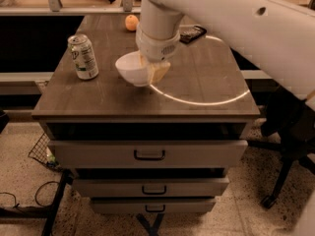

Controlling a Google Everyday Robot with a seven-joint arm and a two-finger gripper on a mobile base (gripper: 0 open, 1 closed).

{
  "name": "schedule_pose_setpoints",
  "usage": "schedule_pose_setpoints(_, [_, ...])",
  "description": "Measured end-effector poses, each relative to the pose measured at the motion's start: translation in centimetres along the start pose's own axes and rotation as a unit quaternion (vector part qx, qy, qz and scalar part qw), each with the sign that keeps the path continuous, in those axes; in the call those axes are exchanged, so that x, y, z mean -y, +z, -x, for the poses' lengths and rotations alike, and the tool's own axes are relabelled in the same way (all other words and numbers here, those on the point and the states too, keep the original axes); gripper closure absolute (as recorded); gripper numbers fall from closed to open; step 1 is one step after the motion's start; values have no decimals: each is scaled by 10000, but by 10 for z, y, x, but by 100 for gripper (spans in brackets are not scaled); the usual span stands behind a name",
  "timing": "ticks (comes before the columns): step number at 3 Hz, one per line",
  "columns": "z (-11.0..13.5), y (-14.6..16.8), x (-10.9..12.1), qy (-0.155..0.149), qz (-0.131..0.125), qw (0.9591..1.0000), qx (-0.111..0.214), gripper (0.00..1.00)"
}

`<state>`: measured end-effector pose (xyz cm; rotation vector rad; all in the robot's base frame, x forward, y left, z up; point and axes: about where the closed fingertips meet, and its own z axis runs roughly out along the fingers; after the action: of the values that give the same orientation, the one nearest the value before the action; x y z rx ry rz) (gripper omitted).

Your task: Move white bowl near orange

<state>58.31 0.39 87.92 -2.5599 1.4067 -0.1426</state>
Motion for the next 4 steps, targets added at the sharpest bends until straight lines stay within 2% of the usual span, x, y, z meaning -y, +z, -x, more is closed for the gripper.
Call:
schedule_pose_setpoints(1, [-50, -26, 22, -14, 29, 9996, -289, 100])
schedule_pose_setpoints(2, [-101, -32, 39, 160, -47, 9992, -352, 100])
schedule_pose_setpoints(3, [-144, -17, 62, 363, -139, 9989, -259, 100])
schedule_pose_setpoints(4, [-169, -38, 96, 662, -926, 9934, -154, 100])
